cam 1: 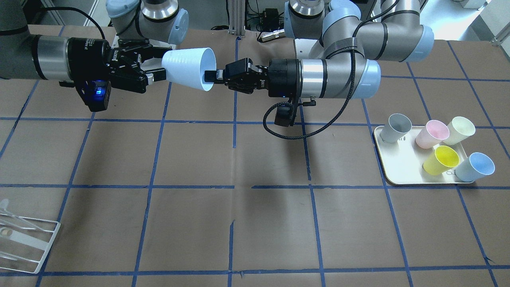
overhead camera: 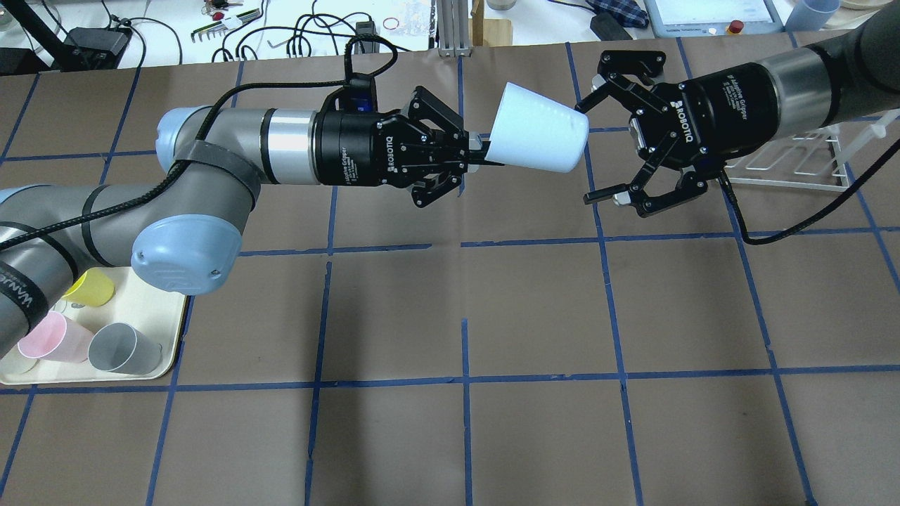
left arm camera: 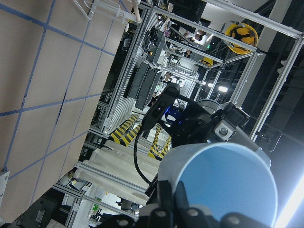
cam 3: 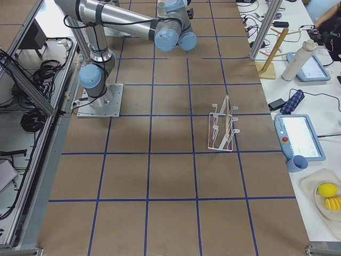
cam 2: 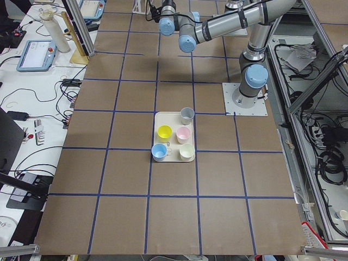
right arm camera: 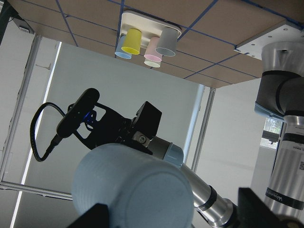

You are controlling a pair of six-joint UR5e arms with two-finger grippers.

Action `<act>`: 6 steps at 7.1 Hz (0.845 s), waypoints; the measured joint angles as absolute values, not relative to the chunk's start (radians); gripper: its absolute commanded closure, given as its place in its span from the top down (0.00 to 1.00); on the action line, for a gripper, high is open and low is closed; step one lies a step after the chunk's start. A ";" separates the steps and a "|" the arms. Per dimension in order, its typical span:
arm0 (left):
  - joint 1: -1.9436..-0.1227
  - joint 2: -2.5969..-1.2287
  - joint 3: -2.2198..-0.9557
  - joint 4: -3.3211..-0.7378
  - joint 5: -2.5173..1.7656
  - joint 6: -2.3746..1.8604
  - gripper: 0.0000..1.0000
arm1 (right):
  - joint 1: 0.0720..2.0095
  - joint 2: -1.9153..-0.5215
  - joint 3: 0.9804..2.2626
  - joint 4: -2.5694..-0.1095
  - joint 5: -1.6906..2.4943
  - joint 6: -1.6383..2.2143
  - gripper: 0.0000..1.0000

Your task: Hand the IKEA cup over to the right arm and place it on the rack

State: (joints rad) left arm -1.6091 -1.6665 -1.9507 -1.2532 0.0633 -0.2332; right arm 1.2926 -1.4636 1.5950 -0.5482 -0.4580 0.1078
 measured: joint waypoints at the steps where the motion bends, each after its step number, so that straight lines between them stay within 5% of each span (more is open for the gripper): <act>1: -1.609 -1.666 -1.951 -1.253 0.064 -0.233 0.00 | 1.293 -1.461 1.593 -0.547 -0.411 0.125 1.00; 6: -1.609 -1.660 -1.950 -1.253 0.064 -0.233 0.00 | 1.286 -1.452 1.596 -0.494 -0.331 0.149 1.00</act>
State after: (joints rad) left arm -1.6093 -1.6604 -1.9502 -1.2533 0.0644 -0.2331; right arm 1.2862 -1.4522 1.5957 -0.4937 -0.3313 0.1488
